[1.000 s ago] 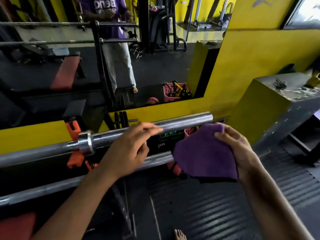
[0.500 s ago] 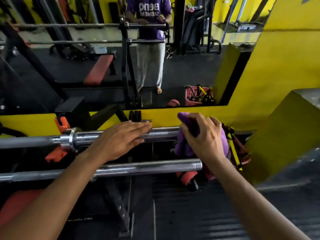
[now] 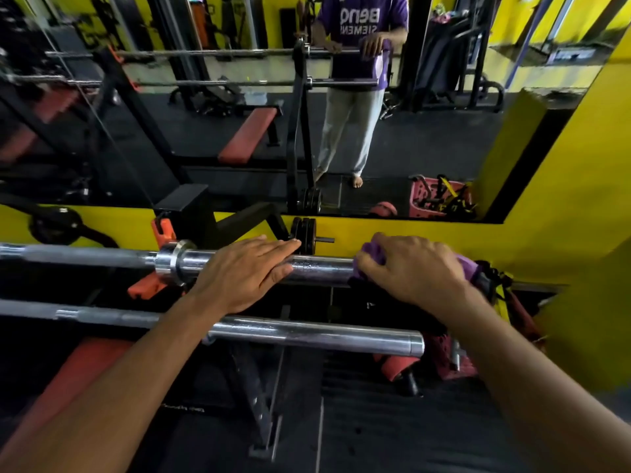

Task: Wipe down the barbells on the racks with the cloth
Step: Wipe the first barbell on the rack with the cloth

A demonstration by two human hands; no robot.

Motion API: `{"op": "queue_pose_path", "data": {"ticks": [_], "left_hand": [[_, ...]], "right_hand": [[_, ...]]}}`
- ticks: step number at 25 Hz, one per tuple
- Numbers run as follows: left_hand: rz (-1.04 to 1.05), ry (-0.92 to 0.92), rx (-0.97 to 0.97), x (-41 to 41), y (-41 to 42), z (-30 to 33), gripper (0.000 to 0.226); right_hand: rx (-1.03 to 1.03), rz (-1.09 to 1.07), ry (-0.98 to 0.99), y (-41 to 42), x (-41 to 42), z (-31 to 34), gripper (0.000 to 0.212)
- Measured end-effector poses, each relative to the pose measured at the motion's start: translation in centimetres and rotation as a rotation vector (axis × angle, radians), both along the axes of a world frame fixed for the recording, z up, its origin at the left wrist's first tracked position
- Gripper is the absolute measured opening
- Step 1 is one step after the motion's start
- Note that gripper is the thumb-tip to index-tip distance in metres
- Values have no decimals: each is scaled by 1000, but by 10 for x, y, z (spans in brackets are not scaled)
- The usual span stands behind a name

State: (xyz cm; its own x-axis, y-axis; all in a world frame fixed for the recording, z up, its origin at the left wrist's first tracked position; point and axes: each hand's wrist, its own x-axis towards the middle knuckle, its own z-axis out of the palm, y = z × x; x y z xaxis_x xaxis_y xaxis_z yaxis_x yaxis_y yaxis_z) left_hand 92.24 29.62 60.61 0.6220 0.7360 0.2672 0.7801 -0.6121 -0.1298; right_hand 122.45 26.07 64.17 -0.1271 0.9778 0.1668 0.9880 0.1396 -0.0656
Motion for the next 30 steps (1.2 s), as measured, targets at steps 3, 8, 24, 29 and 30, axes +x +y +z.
{"op": "queue_pose_path", "data": {"ticks": [3, 8, 24, 29, 30], "left_hand": [[-14, -23, -5, -1, 0, 1, 63], [-37, -26, 33, 2, -1, 2, 63], [-40, -35, 57, 3, -3, 3, 62], [-16, -23, 1, 3, -5, 7, 63], [-7, -20, -9, 3, -5, 7, 64]], "right_hand": [[186, 224, -107, -30, -2, -28, 62], [123, 165, 86, -25, 53, -27, 53], [224, 162, 76, -36, 50, -39, 60], [-494, 113, 248, 32, 28, 27, 70], [-459, 186, 202, 32, 15, 27, 72]]}}
